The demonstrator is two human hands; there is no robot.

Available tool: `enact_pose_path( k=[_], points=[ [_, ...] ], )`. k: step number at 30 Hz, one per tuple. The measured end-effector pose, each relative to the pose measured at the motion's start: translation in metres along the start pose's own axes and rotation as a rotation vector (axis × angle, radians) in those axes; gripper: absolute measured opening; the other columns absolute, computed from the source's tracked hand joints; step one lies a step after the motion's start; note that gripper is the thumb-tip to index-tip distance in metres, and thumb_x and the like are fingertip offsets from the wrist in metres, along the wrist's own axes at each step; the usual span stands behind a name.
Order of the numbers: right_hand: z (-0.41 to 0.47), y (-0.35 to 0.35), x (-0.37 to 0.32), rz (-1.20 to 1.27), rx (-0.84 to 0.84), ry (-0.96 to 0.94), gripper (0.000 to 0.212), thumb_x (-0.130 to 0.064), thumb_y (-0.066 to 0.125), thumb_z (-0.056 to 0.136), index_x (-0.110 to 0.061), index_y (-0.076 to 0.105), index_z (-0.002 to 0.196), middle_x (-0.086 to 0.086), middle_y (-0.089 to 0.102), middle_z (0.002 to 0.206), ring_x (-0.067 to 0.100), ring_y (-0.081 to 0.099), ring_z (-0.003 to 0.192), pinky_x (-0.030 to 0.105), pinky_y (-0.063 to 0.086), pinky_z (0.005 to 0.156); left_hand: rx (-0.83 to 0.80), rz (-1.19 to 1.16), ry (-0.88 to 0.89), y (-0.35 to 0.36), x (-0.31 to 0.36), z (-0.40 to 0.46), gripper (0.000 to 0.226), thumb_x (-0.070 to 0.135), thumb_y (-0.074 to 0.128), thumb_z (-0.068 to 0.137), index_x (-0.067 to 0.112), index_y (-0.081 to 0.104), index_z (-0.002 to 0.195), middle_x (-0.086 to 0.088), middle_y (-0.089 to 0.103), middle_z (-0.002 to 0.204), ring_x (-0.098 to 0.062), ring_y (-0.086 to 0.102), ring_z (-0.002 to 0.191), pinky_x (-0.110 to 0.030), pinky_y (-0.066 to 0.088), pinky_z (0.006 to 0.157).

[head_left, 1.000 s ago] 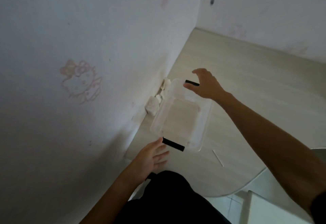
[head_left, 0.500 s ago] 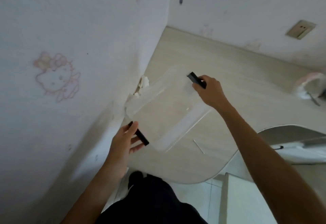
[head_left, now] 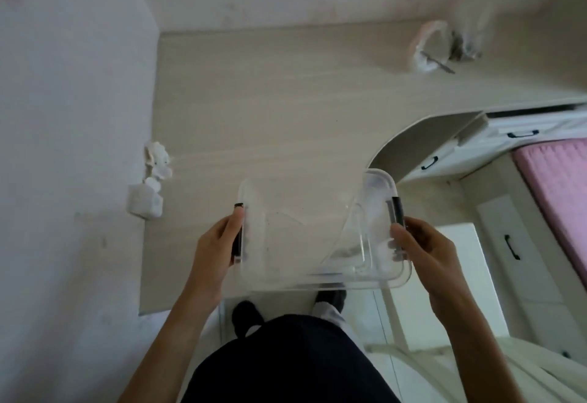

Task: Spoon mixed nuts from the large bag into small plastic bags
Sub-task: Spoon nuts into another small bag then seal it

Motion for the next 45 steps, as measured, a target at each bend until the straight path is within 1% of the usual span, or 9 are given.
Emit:
enact_pose_path(
  k=[6, 13, 18, 23, 31, 35, 38, 41, 45],
  points=[
    [0.014, -0.106, 0.046, 0.153, 0.177, 0.047, 0.025, -0.04, 0.071, 0.091, -0.03, 0.071, 0.115, -0.003, 0.076, 0.095, 0.015, 0.071, 0.087, 0.026, 0.057, 0.072, -0.169, 0.171, 0.06, 0.127, 0.012, 0.007, 0.045, 0.076, 0.07, 0.067, 0.041, 0.08, 0.092, 0.009, 0.078, 0.086, -0.005, 0.072, 0.075, -0.021, 0.054, 0.059],
    [0.041, -0.213, 0.061, 0.21, 0.315, 0.03, 0.025, -0.044, 0.071, 0.091, -0.032, 0.072, 0.113, -0.005, 0.076, 0.093, 0.003, 0.068, 0.078, 0.021, 0.055, 0.067, -0.262, 0.227, 0.09, 0.256, 0.025, 0.007, 0.051, 0.077, 0.072, 0.065, 0.034, 0.081, 0.09, 0.008, 0.074, 0.082, -0.006, 0.068, 0.074, -0.023, 0.052, 0.059],
    [0.05, -0.251, 0.076, 0.265, 0.388, 0.061, 0.026, -0.048, 0.073, 0.087, -0.031, 0.077, 0.106, 0.002, 0.077, 0.092, 0.012, 0.069, 0.078, 0.035, 0.056, 0.077, -0.328, 0.3, 0.099, 0.318, 0.039, 0.018, 0.05, 0.075, 0.073, 0.065, 0.034, 0.081, 0.091, 0.006, 0.076, 0.087, -0.016, 0.069, 0.087, -0.033, 0.054, 0.069],
    [0.084, -0.264, 0.08, 0.318, 0.456, 0.106, 0.035, -0.052, 0.072, 0.081, -0.028, 0.076, 0.106, 0.005, 0.077, 0.092, 0.018, 0.069, 0.081, 0.045, 0.056, 0.083, -0.377, 0.332, 0.131, 0.373, 0.058, 0.058, 0.033, 0.054, 0.072, 0.09, 0.022, 0.079, 0.089, 0.0, 0.068, 0.085, -0.018, 0.062, 0.085, -0.042, 0.053, 0.073],
    [0.207, -0.286, 0.067, 0.346, 0.597, 0.193, 0.025, -0.042, 0.07, 0.092, -0.023, 0.077, 0.107, 0.006, 0.077, 0.088, 0.021, 0.068, 0.079, 0.05, 0.057, 0.086, -0.455, 0.397, 0.168, 0.49, 0.109, 0.174, 0.035, 0.057, 0.069, 0.091, 0.023, 0.078, 0.087, 0.012, 0.058, 0.067, -0.003, 0.051, 0.059, -0.015, 0.042, 0.051],
    [0.274, -0.308, 0.047, 0.388, 0.721, 0.255, 0.019, -0.034, 0.069, 0.096, -0.021, 0.076, 0.108, 0.002, 0.077, 0.084, 0.018, 0.068, 0.077, 0.046, 0.056, 0.081, -0.604, 0.479, 0.094, 0.573, 0.154, 0.232, 0.036, 0.057, 0.07, 0.09, 0.025, 0.08, 0.102, 0.011, 0.069, 0.082, -0.009, 0.061, 0.079, -0.027, 0.047, 0.065],
    [0.316, -0.32, 0.025, 0.442, 0.821, 0.292, 0.015, -0.031, 0.068, 0.096, -0.022, 0.076, 0.105, -0.001, 0.077, 0.084, 0.014, 0.071, 0.074, 0.039, 0.056, 0.077, -0.719, 0.527, 0.11, 0.627, 0.195, 0.273, 0.043, 0.067, 0.07, 0.081, 0.031, 0.08, 0.103, 0.012, 0.075, 0.088, -0.013, 0.067, 0.088, -0.03, 0.053, 0.066],
    [0.359, -0.338, 0.001, 0.41, 0.811, 0.311, 0.012, -0.032, 0.069, 0.096, -0.028, 0.075, 0.105, -0.001, 0.078, 0.09, 0.021, 0.073, 0.083, 0.033, 0.058, 0.075, -0.753, 0.549, 0.105, 0.675, 0.22, 0.315, 0.037, 0.067, 0.072, 0.079, 0.038, 0.08, 0.102, 0.009, 0.079, 0.101, -0.019, 0.072, 0.103, -0.039, 0.059, 0.079],
    [0.405, -0.364, -0.013, 0.373, 0.856, 0.331, 0.019, -0.034, 0.071, 0.095, -0.024, 0.074, 0.111, 0.0, 0.079, 0.094, 0.024, 0.074, 0.089, 0.038, 0.061, 0.079, -0.816, 0.495, 0.093, 0.729, 0.238, 0.348, 0.045, 0.072, 0.072, 0.072, 0.042, 0.08, 0.105, 0.01, 0.079, 0.11, -0.016, 0.072, 0.109, -0.042, 0.058, 0.089]
  ],
)
Point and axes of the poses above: each hand's wrist, its own z-axis towards the middle knuckle, its own y-axis out of the palm, x = y × z, the point moved 1 cm from there along z, towards the middle knuckle
